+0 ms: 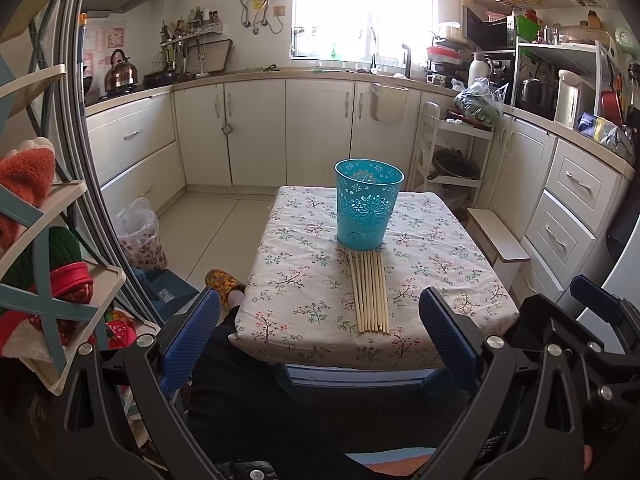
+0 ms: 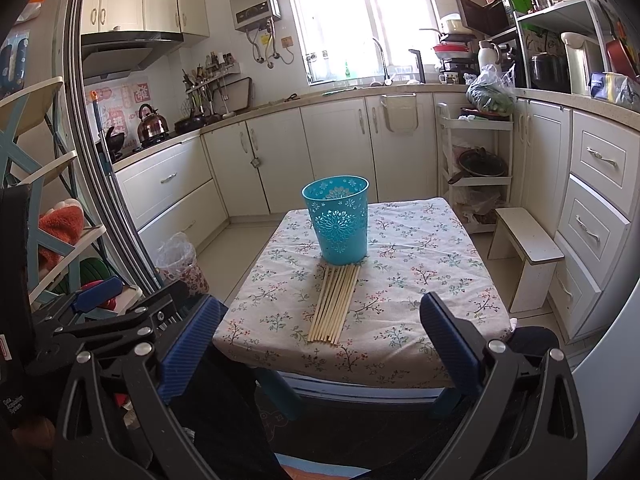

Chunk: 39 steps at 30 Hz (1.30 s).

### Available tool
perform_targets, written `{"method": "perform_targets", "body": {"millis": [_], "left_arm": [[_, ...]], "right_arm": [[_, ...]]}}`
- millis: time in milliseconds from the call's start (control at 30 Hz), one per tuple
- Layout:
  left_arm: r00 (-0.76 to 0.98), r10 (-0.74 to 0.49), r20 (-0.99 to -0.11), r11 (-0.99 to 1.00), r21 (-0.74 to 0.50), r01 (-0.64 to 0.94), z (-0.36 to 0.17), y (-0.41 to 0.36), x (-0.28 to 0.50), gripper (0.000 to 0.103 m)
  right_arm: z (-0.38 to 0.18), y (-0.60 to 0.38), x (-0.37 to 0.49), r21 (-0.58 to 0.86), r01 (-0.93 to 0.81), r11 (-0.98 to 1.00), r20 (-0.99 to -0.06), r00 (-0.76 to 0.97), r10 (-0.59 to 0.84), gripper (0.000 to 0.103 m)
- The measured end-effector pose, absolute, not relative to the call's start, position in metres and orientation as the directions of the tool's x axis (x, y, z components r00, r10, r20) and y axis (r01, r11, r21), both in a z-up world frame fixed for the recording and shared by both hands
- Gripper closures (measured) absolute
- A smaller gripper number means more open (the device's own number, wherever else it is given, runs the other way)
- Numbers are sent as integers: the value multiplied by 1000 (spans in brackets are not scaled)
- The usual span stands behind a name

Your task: Organize utensils

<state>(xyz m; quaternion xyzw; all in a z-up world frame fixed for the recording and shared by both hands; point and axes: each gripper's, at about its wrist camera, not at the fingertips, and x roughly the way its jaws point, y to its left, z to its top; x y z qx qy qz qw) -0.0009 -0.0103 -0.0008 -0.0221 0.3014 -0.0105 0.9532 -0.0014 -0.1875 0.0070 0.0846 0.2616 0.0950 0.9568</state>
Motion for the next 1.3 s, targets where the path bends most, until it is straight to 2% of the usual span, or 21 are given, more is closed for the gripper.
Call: {"method": "perform_targets", "body": {"millis": [167, 300, 1133, 1300], "left_arm": [[809, -40, -586, 998, -58, 7, -1, -10, 0, 7], [832, -39, -554, 998, -55, 10, -2, -11, -2, 7], [821, -44, -570, 998, -65, 9, -1, -10, 0, 7], [799, -42, -599, 997, -75, -4, -10, -7, 18, 7]], "right_arm": [[6, -190, -3, 209, -140, 968, -480, 848, 226, 7], [7, -185, -1, 210, -141, 967, -480, 847, 228, 7], [5, -187, -2, 199, -153, 968, -450, 863, 229, 7], [0, -191, 6, 192, -134, 972, -450, 868, 209, 7]]}}
